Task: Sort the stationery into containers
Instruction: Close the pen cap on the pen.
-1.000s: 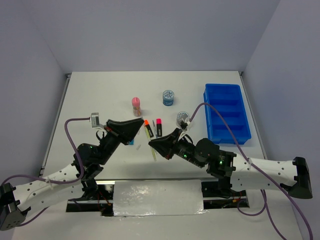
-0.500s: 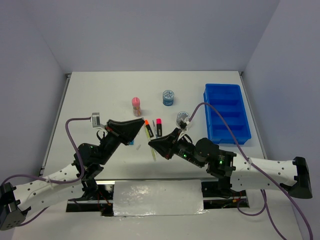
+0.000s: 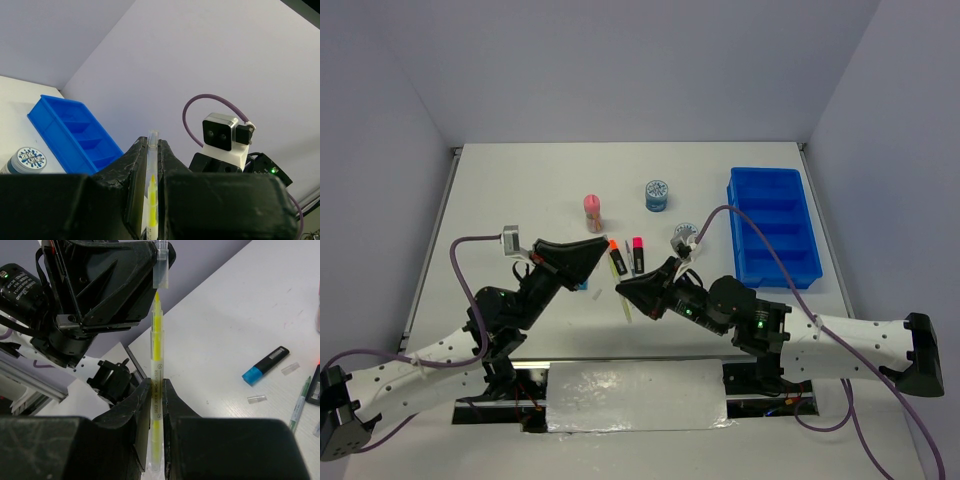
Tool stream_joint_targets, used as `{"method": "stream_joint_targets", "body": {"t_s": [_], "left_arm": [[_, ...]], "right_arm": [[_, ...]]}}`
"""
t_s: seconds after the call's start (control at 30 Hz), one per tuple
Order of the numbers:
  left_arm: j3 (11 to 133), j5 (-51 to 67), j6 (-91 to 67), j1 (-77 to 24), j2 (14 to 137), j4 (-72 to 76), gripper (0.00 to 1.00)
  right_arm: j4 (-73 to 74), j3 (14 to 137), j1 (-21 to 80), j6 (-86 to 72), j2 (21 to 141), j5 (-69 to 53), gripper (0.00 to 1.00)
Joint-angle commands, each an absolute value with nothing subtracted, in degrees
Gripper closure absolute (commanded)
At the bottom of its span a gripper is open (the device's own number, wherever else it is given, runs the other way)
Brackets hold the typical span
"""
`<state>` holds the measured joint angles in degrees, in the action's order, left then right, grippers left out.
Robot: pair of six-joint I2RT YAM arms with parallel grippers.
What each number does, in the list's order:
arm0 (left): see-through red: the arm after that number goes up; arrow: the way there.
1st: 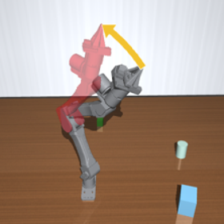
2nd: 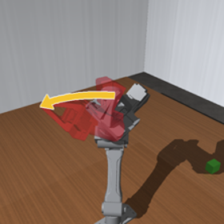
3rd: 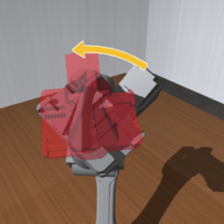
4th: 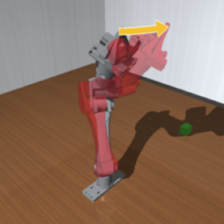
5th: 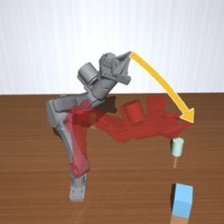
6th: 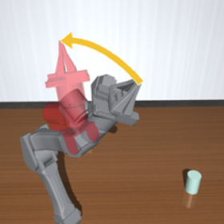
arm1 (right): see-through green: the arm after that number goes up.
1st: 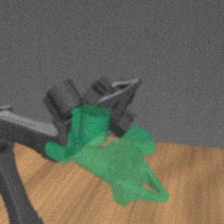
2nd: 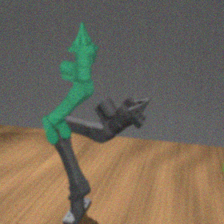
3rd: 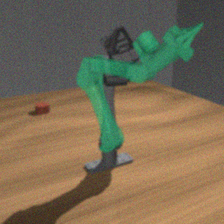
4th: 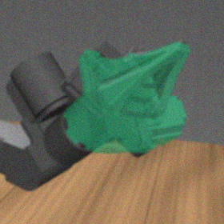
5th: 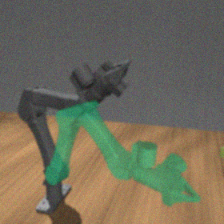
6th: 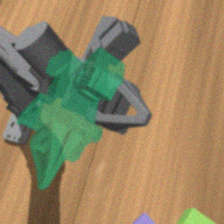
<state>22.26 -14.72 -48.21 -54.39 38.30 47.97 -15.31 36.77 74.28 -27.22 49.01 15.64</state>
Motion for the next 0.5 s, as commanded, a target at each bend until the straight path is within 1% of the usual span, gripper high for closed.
{"method": "stream_joint_targets", "body": {"t_s": [0.0, 0.47], "left_arm": [[23.38, -14.59, -47.72, -54.23, 37.09, 51.07, 1.00], [23.47, -13.71, -47.37, -54.23, 38.06, 51.24, 1.00]], "right_arm": [[-16.26, 39.81, 74.71, -27.07, 48.96, 15.38, 1.00], [-15.47, 40.87, 74.79, -26.37, 48.78, 16.70, 1.00]]}}
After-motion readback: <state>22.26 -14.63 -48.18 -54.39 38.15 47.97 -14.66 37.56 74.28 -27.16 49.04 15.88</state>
